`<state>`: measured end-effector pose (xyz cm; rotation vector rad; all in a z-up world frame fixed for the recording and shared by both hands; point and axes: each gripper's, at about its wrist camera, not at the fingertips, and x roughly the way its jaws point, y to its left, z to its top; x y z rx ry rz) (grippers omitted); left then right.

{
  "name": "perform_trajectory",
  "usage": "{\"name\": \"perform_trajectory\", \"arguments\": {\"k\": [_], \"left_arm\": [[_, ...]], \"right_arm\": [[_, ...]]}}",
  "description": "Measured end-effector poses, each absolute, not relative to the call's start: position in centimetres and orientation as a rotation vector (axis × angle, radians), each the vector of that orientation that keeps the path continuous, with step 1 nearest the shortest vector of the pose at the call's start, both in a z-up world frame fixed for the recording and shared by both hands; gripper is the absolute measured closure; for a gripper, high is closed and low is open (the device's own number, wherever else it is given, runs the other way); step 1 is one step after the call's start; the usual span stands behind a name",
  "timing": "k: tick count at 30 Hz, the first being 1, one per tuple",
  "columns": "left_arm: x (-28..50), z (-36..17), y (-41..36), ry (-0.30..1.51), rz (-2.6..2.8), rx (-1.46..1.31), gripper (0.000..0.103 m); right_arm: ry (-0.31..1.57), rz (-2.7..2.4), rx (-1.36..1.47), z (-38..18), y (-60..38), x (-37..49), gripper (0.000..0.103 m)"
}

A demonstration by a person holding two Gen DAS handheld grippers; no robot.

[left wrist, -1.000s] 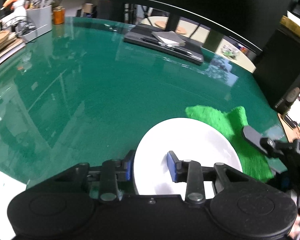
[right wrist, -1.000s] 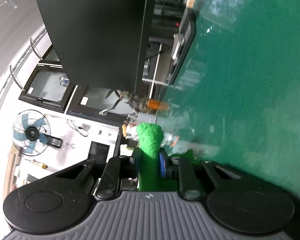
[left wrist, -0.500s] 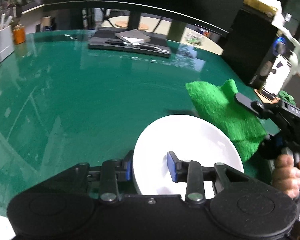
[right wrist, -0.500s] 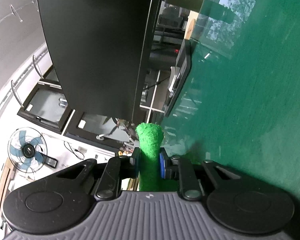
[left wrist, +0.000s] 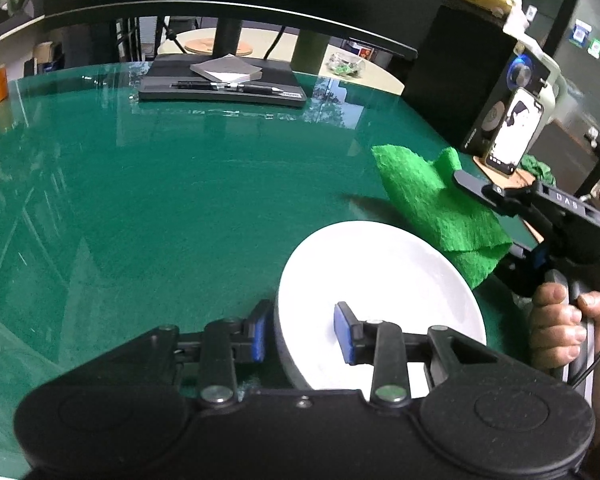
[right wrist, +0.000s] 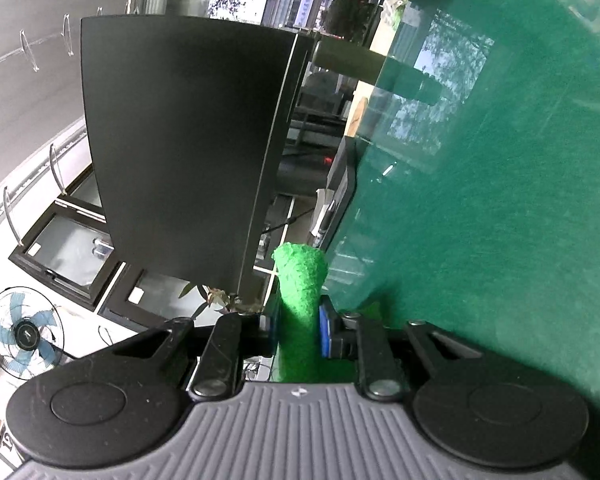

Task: Clean bowl
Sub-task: 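Rub the cloth along the bowl's outer side with the right tool while the left holds it, then sweep the green cloth across the bowl's inner surface with the right tool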

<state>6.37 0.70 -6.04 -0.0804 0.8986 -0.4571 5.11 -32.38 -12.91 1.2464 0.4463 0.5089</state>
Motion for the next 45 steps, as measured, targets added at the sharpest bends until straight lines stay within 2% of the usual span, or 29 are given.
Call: {"name": "perform_trajectory", "arguments": {"k": [15, 19, 24, 33, 45], "left_arm": [[6.3, -5.7, -0.1, 0.909, -0.347, -0.117, 0.07], [7.2, -5.5, -0.7, 0.921, -0.342, -0.11, 0.07], [6.8, -5.6, -1.0, 0.924, -0.329, -0.122, 0.078], [5.8, -5.7, -0.8, 0.929, -0.323, -0.151, 0.083], [5.5, -5.9, -0.3, 0.921, -0.362, -0.171, 0.082]], "right_arm": [[0.477, 0.534, 1.252, -12.9, -31.8, 5.5, 0.082], [0.524, 0.522, 1.2, -12.3, -31.2, 5.3, 0.082], [0.587, 0.496, 1.16, -11.8, -31.0, 5.2, 0.09], [0.659, 0.585, 1.211, -10.6, -30.7, 2.9, 0.09], [0.84, 0.629, 1.308, -12.6, -26.9, 7.6, 0.089]]}}
